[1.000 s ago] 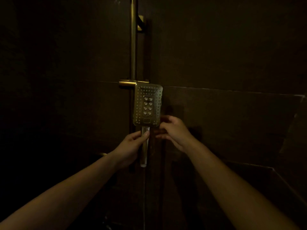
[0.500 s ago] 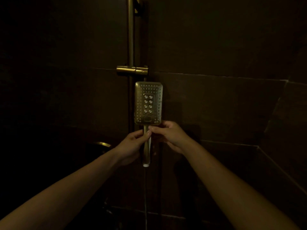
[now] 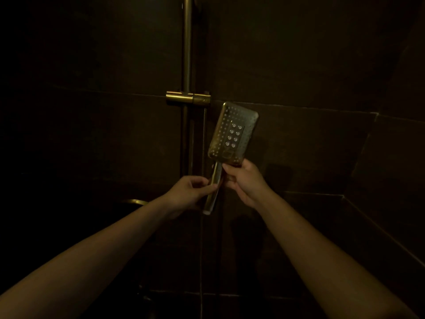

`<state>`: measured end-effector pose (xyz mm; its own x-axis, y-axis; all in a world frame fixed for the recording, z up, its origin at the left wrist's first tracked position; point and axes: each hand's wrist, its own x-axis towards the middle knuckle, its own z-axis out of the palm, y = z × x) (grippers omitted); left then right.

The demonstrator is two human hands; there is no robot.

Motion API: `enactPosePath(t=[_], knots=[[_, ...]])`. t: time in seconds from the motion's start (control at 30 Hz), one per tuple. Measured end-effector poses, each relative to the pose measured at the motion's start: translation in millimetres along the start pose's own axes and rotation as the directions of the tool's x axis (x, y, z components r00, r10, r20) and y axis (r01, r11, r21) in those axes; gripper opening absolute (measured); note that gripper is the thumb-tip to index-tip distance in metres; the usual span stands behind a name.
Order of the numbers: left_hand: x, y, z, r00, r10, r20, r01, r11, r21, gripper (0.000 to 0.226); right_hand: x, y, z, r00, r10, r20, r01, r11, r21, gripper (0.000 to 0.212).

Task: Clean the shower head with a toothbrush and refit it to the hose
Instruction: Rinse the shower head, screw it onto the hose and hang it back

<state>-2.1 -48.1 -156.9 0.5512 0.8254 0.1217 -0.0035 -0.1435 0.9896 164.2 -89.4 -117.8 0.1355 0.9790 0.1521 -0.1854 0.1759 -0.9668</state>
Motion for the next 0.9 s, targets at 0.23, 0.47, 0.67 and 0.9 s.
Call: enactPosePath(t=[0.23, 0.47, 0.67, 0.9], knots=[[43.5, 42.6, 3.4, 0.806, 0.377, -0.456, -0.142, 0.871, 0.470, 0.023, 45.6, -49.9, -10.8, 0.989, -0.141, -0.045, 0.136, 0.985, -0.107, 0.020], [100.1, 87.8, 6.6, 0.707, 0.404, -0.580, -0.097, 0.868, 0.486, 0.034, 74.1, -84.8, -29.0, 0.976, -0.217, 0.024, 0.218, 0.972, -0.087, 0.019], [110.6, 78.5, 17.0, 0.688, 0.342, -0.640, -0.278, 0.939, 0.203, 0.022, 85.8, -97.0, -39.3, 0.972, -0.227, 0.058, 0.231, 0.971, -0.064, 0.020], [116.8, 89.7, 9.9, 0.672, 0.446, -0.592, -0.360, 0.895, 0.265, 0.020, 93.0, -110.4, -50.3, 0.963, -0.268, 0.018, 0.268, 0.960, -0.076, 0.022]])
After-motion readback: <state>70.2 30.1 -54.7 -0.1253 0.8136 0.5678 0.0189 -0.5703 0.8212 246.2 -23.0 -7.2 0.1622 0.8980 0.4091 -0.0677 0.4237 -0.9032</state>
